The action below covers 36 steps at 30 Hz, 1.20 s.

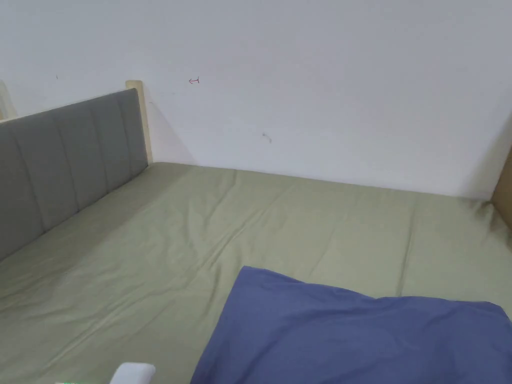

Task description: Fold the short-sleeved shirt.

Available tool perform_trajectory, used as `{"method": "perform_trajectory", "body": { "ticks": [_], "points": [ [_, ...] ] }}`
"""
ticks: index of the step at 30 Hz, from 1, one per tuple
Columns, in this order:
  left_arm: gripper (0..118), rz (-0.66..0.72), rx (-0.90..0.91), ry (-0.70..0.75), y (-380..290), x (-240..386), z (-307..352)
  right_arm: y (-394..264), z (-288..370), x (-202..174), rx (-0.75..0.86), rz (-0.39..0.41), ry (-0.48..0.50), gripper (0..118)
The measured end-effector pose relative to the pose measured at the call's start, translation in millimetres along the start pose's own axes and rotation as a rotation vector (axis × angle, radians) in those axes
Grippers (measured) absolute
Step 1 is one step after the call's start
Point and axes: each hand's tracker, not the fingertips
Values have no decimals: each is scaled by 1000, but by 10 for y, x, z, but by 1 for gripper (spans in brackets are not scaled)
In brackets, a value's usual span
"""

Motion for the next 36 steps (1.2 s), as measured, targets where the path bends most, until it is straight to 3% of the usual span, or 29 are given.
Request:
{"method": "perform_trajectory", "body": {
  "ticks": [1,2,6,9,10,15,17,18,20,21,23,27,32,33,35,36],
  "points": [
    [114,3,3,-10,1,-18,-107,-21,-7,47,-5,-15,-11,3],
    [117,5,-11,-12,-36,-10,-202,-42,-17,87,-14,-28,-17,3],
    [114,7,-10,56,-17,21,-533,-90,-111,284,-65,-70,-29,3],
    [118,-8,-96,80,-67,-43,-949,-123,-141,245,-85,-56,-39,3],
    [118,-19,-110,31,-62,-37,-978,-119,-143,244,-86,-51,-39,3],
    [118,-24,-164,84,111,71,-867,-132,-141,208,-78,-39,-29,3],
    [103,-55,-115,120,103,152,-700,-135,-167,242,-81,-35,-32,3],
    [89,-66,-71,126,82,169,-607,-132,-175,264,-83,-34,-37,3],
    [32,-79,-7,76,44,229,-396,-134,-169,317,-89,-38,-45,3],
    [9,-68,-5,36,25,252,-356,-126,-173,359,-90,-40,-48,3],
    [3,-46,-11,-48,-25,257,-269,-94,-192,453,-111,-50,-78,3],
    [3,-126,86,36,-60,388,-95,-44,-330,688,-257,-62,-102,3],
    [3,-105,95,4,-11,411,4,-182,-632,981,-513,106,-199,5],
    [3,-102,100,6,-15,409,9,-218,-678,1015,-540,114,-209,13],
    [3,-97,97,7,-10,404,-4,-299,-789,1096,-605,104,-213,93],
    [3,-94,94,7,-13,396,-8,-342,-856,1138,-645,98,-227,117]
  ]
}}
